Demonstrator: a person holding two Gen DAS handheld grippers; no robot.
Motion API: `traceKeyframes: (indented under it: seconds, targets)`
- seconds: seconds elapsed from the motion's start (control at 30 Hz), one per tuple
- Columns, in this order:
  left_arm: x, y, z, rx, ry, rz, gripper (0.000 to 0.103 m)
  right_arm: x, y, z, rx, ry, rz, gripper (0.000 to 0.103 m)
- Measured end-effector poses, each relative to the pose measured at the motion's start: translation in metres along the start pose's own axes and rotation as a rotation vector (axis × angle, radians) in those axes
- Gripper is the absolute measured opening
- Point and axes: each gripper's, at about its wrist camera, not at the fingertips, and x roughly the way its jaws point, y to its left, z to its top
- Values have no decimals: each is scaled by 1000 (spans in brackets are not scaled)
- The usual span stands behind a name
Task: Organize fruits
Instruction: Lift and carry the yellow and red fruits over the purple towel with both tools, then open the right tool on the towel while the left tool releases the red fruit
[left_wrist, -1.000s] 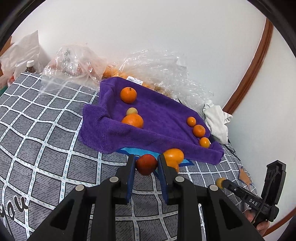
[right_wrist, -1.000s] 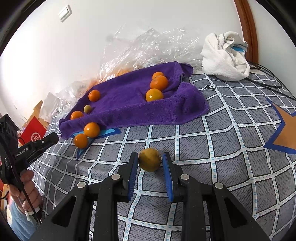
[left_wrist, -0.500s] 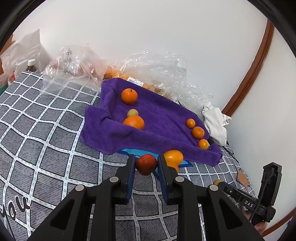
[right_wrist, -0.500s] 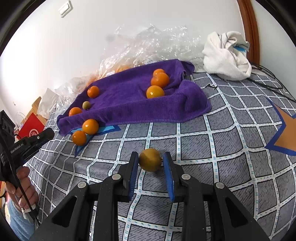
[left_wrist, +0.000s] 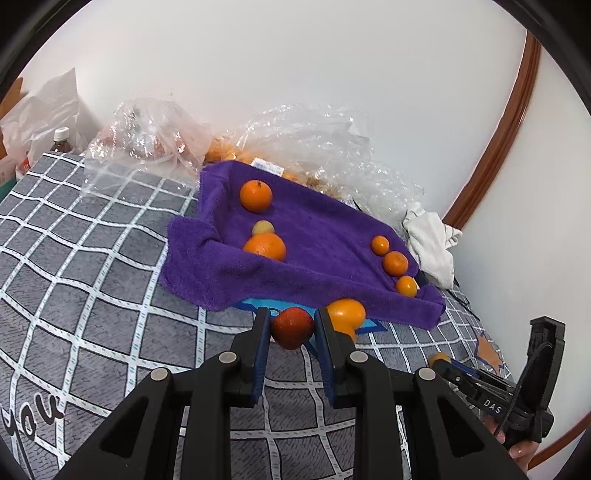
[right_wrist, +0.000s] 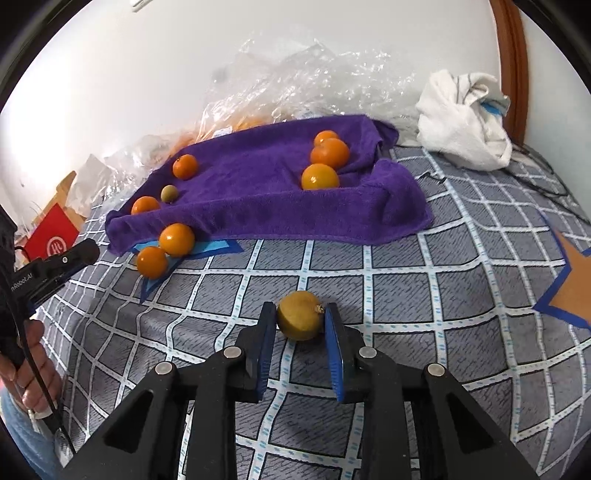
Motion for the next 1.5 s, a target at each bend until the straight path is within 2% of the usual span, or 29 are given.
traceKeyframes:
  seconds: [0.1, 0.2, 0.37, 0.63, 0.77, 1.07, 1.37, 1.5]
  targets:
    - [-6, 0, 9, -5, -6, -3, 23, -9, 7, 8, -35, -34, -31, 26]
    - [-16, -3, 23, 14, -15, -3, 23, -20, 12, 25, -61, -58, -22, 26]
    - [-23, -11, 59, 79, -56, 44, 23, -30, 22, 66, -99, -121, -24, 26]
    - [4, -5, 103, 68, -50, 78, 23, -21, 31, 126, -102, -173, -15, 26]
    - [31, 4, 115, 35, -9, 64, 23, -5, 28, 140, -94, -173, -11, 26]
    - [98, 14, 118, 3, 100, 94, 23, 61, 15, 133, -67, -35, -5, 26]
    - [130, 17, 112, -8, 144, 96, 23, 85, 29, 117, -143, 17, 12, 26]
    - [141, 20, 108, -8, 166, 94, 23, 91, 27, 114, -129, 30, 28, 26]
